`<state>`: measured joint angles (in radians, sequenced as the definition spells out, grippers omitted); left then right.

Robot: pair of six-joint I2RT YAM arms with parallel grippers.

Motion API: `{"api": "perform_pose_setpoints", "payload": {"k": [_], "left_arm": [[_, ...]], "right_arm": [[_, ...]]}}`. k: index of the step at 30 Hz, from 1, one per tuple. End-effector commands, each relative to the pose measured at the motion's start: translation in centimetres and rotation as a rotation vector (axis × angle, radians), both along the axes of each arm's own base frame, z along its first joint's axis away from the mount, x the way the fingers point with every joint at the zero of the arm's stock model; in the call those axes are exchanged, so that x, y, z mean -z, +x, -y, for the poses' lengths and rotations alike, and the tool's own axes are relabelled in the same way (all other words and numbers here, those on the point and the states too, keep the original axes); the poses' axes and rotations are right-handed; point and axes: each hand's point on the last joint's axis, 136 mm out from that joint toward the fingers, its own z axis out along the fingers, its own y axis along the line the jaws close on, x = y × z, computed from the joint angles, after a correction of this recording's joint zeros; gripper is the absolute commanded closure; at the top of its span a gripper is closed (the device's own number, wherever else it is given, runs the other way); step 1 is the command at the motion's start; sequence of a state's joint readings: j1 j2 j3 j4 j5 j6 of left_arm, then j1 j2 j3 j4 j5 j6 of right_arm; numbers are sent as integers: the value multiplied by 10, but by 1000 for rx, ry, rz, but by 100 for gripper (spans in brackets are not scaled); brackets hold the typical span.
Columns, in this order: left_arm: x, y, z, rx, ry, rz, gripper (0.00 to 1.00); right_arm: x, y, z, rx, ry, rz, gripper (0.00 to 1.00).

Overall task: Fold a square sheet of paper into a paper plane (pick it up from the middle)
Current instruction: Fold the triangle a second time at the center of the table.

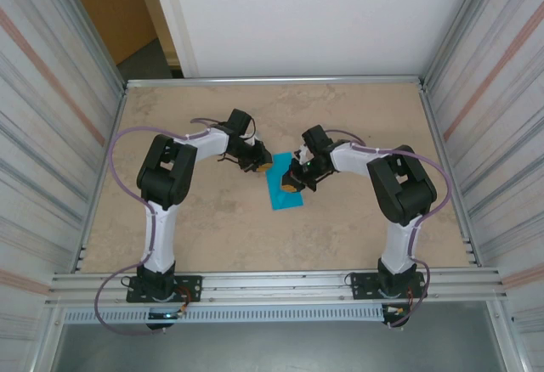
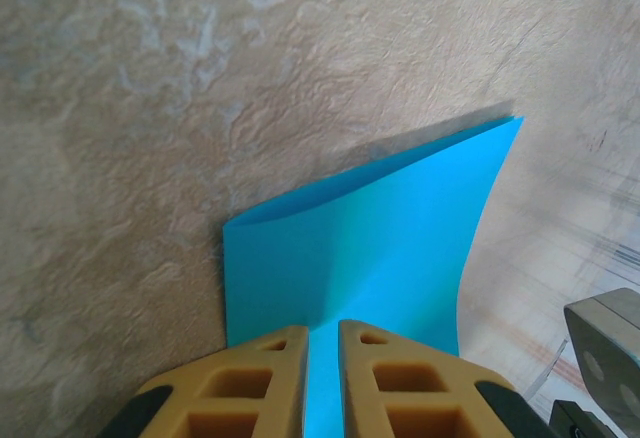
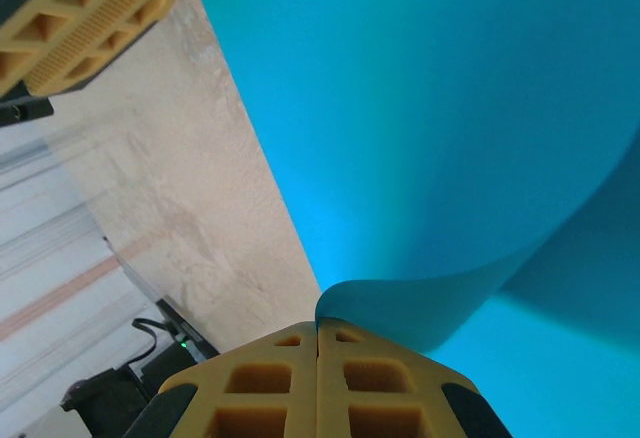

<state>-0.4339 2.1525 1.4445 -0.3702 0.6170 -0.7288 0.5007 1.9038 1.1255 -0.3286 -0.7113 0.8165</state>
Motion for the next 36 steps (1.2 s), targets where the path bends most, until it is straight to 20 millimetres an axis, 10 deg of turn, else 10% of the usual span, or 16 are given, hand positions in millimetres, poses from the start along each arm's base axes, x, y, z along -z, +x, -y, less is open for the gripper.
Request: {"api": "perform_pose_setpoints", "payload": {"k": [1, 10, 36], "left_arm": [[21, -16, -6, 13, 56, -68, 84], [23, -17, -7, 8, 62, -71, 84], [27, -20, -9, -9, 72, -79, 84]], "right_arm": [[0, 0, -5, 8, -13, -39, 100], [-4, -14, 9, -11, -58, -53, 99], [19, 24, -16, 78, -39, 22, 100]]}}
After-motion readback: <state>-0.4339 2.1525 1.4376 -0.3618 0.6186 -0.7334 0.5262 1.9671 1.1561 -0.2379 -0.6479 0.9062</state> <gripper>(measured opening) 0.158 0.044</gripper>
